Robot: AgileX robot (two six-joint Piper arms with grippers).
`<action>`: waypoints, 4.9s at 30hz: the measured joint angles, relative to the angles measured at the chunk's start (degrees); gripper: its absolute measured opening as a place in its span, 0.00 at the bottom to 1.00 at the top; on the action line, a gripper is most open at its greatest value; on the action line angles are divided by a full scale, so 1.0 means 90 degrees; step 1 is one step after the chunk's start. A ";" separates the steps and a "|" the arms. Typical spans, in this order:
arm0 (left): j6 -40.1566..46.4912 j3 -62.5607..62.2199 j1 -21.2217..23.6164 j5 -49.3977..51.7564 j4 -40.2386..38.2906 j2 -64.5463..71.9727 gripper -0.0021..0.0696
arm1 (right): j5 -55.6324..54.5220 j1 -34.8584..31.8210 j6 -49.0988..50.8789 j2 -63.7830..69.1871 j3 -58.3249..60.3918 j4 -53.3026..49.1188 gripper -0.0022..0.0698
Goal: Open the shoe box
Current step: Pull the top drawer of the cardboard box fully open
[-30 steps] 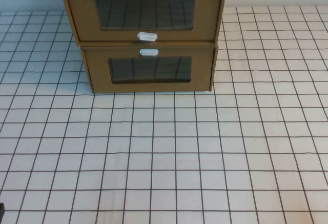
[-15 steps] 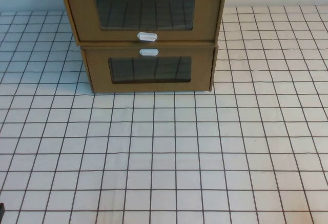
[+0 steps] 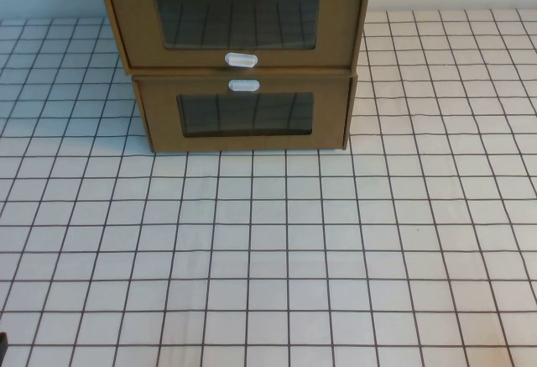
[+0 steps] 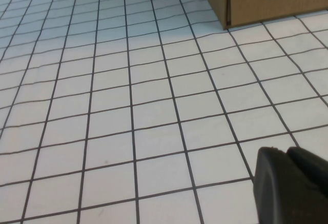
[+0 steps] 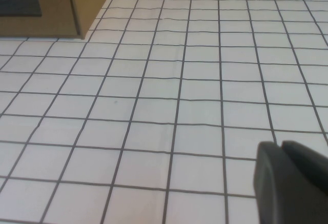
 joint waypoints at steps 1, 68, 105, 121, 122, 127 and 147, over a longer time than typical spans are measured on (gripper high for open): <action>0.0000 0.0000 0.0000 -0.0002 0.0000 0.0000 0.03 | 0.0000 0.0000 0.0000 0.0000 0.0000 0.0000 0.01; 0.2970 -1.3447 0.0000 0.4164 -0.4619 1.1284 0.03 | 0.0000 0.0000 0.0000 0.0000 0.0000 0.0000 0.01; 0.2865 -1.5051 -0.0953 0.3997 -0.3533 1.3250 0.03 | -0.1496 0.0000 0.0000 0.0000 0.0000 0.2606 0.01; 0.2801 -1.5091 -0.0953 0.4327 -0.3353 1.3382 0.03 | -0.0798 0.0000 0.0000 0.0151 -0.0708 0.4327 0.01; 0.2790 -1.5089 -0.0953 0.4327 -0.3353 1.3382 0.03 | -0.0403 0.0000 0.0000 0.0338 -0.0999 0.4226 0.01; 0.2735 -1.5104 -0.0953 0.4327 -0.3353 1.3408 0.03 | 0.1733 0.0000 -0.0025 0.1832 -0.2559 0.3299 0.01; 0.2618 -1.5104 -0.0953 0.4303 -0.3353 1.3408 0.03 | 0.2789 0.1840 -0.1302 0.7238 -0.6102 0.1911 0.01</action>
